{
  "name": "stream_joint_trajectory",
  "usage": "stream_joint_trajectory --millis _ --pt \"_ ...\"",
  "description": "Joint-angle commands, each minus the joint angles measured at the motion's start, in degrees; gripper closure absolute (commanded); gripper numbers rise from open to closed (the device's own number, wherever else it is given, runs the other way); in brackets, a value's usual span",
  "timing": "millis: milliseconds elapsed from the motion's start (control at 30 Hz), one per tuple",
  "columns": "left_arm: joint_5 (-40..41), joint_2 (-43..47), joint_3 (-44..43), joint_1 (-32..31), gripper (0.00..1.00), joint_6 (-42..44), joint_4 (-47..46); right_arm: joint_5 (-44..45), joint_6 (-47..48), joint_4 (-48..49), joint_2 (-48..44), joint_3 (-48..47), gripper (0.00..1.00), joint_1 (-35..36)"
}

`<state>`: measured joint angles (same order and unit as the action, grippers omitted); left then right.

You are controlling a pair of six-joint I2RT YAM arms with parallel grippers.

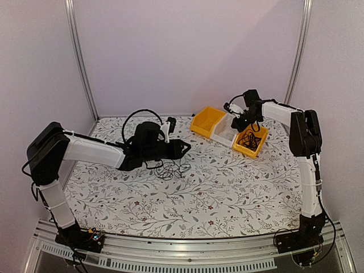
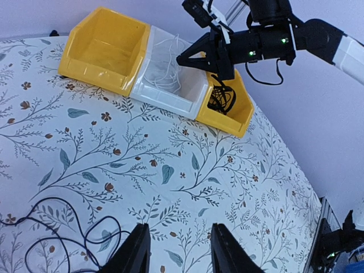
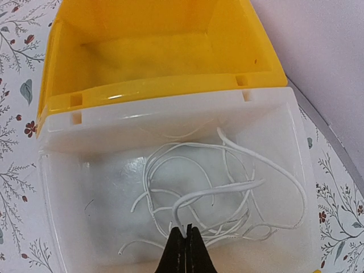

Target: Untangle the cables

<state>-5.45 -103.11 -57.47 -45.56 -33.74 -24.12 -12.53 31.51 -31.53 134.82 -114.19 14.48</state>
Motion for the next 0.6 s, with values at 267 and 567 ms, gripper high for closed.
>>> stream_joint_trajectory --millis 267,567 --pt "3.9 9.5 4.4 0.6 0.64 1.8 6.3 -1.2 -3.7 -6.4 -6.7 2.5 0.51 0.2" --pt "10.3 14.7 7.8 3.1 0.61 2.4 17.0 -1.7 -7.3 -5.6 -23.6 13.2 0.35 0.3"
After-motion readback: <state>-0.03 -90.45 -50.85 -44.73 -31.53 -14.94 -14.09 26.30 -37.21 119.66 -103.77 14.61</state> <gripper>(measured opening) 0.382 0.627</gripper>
